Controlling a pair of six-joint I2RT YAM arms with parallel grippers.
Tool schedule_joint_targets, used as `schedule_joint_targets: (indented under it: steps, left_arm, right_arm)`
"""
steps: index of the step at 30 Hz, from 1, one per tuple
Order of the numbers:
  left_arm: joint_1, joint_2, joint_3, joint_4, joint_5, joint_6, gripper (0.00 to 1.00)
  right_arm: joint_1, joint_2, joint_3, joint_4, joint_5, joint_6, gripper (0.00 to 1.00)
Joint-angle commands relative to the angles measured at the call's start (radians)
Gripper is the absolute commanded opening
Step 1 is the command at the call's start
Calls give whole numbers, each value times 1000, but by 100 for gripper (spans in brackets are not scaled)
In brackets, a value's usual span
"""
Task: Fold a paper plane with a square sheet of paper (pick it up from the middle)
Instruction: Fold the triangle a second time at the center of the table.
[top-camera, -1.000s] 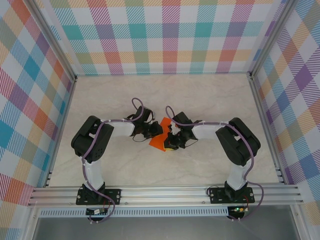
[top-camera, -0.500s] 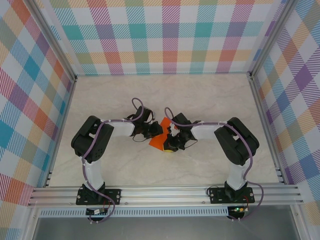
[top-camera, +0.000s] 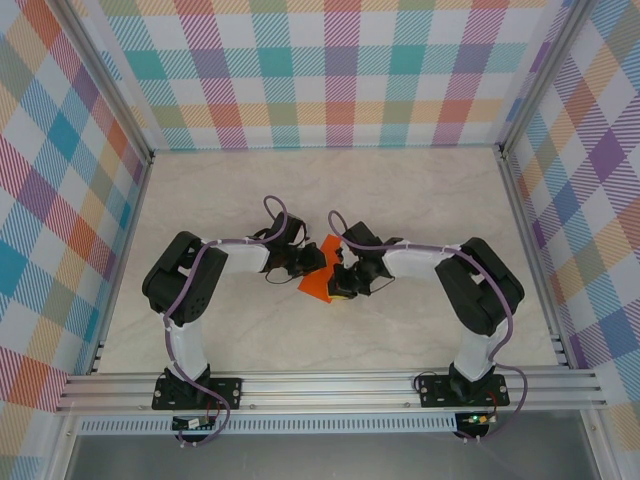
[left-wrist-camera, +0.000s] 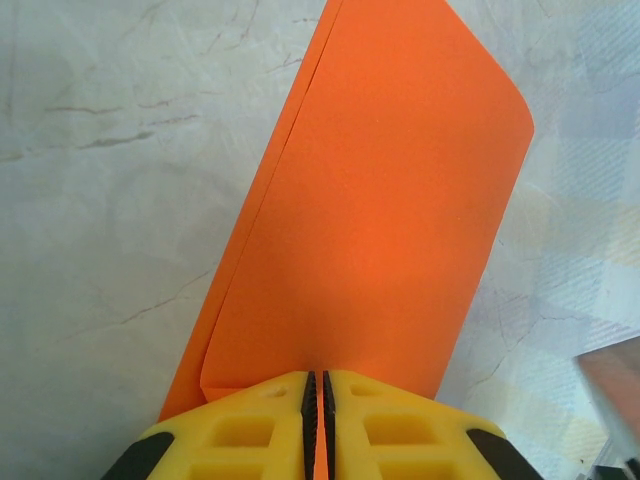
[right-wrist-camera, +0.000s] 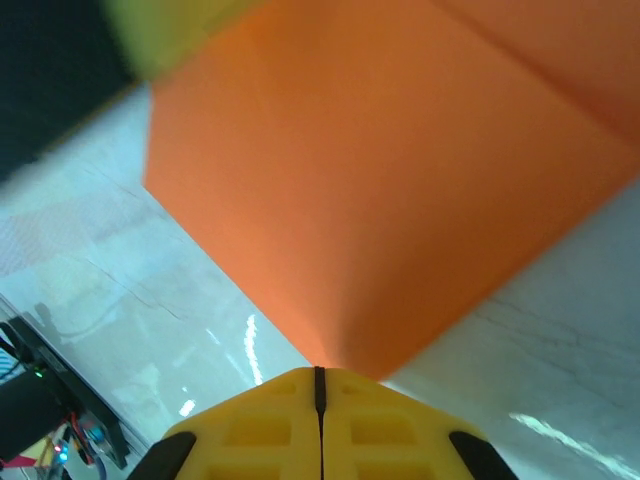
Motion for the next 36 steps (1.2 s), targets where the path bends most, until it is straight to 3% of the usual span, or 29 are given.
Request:
schedule_joint_targets:
  steps: [1,9,13,18,27,32,36]
  left_arm:
    - [-11,20,-32,-59,-70,5,14]
    - [-11,17,-36,-56,-70,2,14]
    - [-11,18,-37,-51,-67,0,14]
    - [-11,17,-39,-49,-65,0,14]
    - [-11,-9,-42,-47,-58,-2,14]
    - [-11,-19,-33,-48,-52,-4,15]
    - [-11,-21,-24,-46,-42,-6,16]
  right_arm:
    - [-8,35,61,40,-5,37,6]
    - [-24,111,77,124,16,89,7]
    - [-24,147,78,64,59,82,7]
    - [-24,98,33,61,72,85,9]
    - [-73,-121,-94,45,167,90,27]
    - [-103,-127,-148,109,140,132,37]
    - [-105,-83,-138,168,94,152,39]
